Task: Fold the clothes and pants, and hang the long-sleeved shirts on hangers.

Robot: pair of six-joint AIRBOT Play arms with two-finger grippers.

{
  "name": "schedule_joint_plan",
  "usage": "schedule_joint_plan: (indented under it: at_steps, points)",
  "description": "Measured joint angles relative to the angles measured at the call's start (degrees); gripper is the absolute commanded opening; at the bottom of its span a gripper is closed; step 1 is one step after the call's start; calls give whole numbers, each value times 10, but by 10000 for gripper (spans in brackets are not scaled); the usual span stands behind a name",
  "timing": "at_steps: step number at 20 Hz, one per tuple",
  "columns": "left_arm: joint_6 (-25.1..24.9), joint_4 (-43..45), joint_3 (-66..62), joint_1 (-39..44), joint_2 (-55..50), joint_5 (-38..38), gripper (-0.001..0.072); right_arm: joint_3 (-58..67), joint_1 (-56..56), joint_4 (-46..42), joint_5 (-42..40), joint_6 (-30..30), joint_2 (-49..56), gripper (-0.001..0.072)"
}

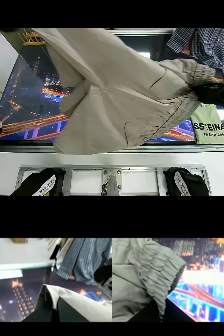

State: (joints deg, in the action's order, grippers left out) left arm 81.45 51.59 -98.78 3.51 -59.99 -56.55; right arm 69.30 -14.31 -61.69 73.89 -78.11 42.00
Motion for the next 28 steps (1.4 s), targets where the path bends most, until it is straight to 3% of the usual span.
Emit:
schedule_joint_plan:
  at_steps: [3, 4, 5, 6, 9, 14, 20, 24, 28]
  points:
    - [-2, 0, 56, 33, -84, 49, 7, -4, 23, -11, -18, -9, 98, 28]
    - [-4, 0, 66, 45, -120, 73, 125, -4, 29, -16, -38, -10, 133, 148]
    - [-6, 0, 68, 54, -156, 94, 517, -2, 33, -23, -65, -10, 167, 418]
    - [-6, 0, 63, 61, -190, 110, 634, 6, 33, -28, -96, -12, 203, 585]
    - [-5, -1, 19, 54, -271, 112, 621, 45, 15, -31, -150, -19, 277, 586]
    - [12, 50, 32, -18, -290, -8, 621, 61, -34, -28, -153, -21, 271, 583]
    - [-6, 148, 349, -40, -145, -55, 622, -48, -32, -28, -125, -10, 191, 583]
    - [-25, 165, 546, -2, -44, -10, 621, -100, -16, -26, -123, -10, 170, 583]
    - [-32, 172, 649, 49, 5, 67, 621, -117, -2, -26, -126, -8, 165, 584]
